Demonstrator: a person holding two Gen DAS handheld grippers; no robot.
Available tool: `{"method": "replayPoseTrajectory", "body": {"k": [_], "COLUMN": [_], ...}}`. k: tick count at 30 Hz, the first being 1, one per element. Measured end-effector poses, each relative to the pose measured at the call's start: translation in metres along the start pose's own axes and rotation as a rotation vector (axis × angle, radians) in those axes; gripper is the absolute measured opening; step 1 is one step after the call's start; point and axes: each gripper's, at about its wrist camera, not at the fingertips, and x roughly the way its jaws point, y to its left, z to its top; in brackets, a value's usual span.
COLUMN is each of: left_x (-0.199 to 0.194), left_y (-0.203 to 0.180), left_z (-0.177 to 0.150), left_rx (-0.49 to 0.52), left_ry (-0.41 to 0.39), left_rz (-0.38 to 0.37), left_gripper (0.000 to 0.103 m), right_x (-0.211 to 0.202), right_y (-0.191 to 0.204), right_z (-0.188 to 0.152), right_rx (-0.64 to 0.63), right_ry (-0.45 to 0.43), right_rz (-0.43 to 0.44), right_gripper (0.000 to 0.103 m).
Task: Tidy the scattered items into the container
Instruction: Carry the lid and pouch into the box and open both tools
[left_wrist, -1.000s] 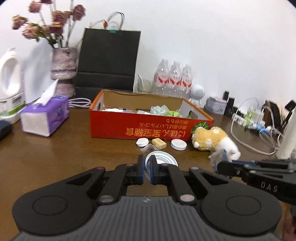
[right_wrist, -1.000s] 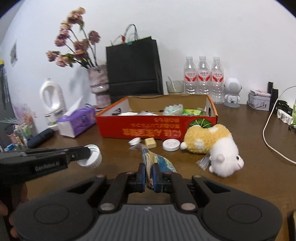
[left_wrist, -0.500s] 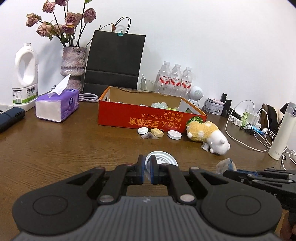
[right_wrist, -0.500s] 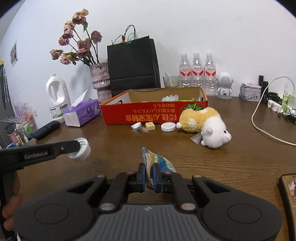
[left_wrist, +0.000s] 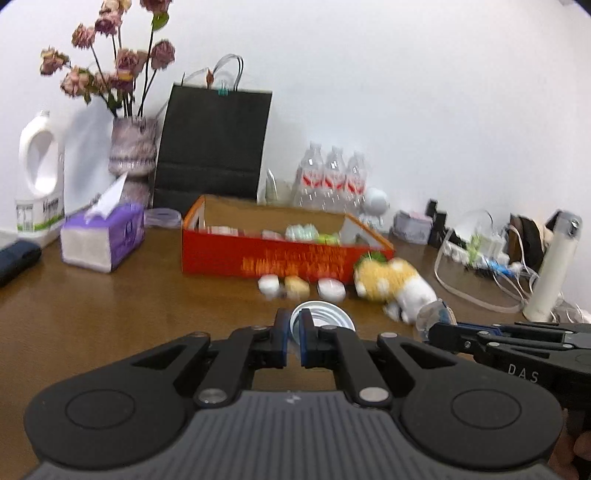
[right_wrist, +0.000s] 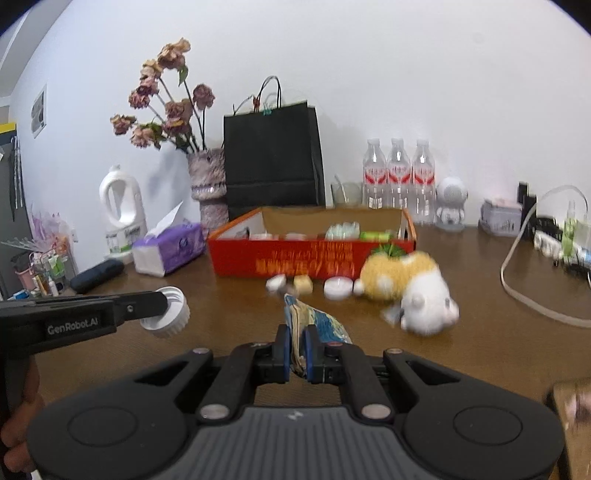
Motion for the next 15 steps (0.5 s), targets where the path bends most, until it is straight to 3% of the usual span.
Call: {"method": "replayPoseTrajectory", "body": {"k": [5,10,13,15], "left_x": [0.042,0.113,0.168,0.210], "left_y": [0.010,0.029,0.048,0.063], "left_z": [0.050,0.110,0.150,0.170], "left_rx": [0.000,0.013,0.022,0.008], "left_ry": [-0.057,-0.045,0.017,0.101], "left_rz": [0.003,0.022,0.064,0.074], "left_gripper": [0.006,0.006,0.006,0.006], "right_x": [0.039,0.097,0.143,0.180], "right_y": [-0.009,-0.027,-0.041,-0.048], "right_z": [0.047,0.111,0.159,0.186], "right_rx": [-0.013,0.008,0.044,0.066], "right_ry": [-0.064,-0.071,-0.028,0.028], "right_rz": [-0.003,0.024,0.074,0.125], "right_gripper": [0.007,0.007,0.007,0.007]}}
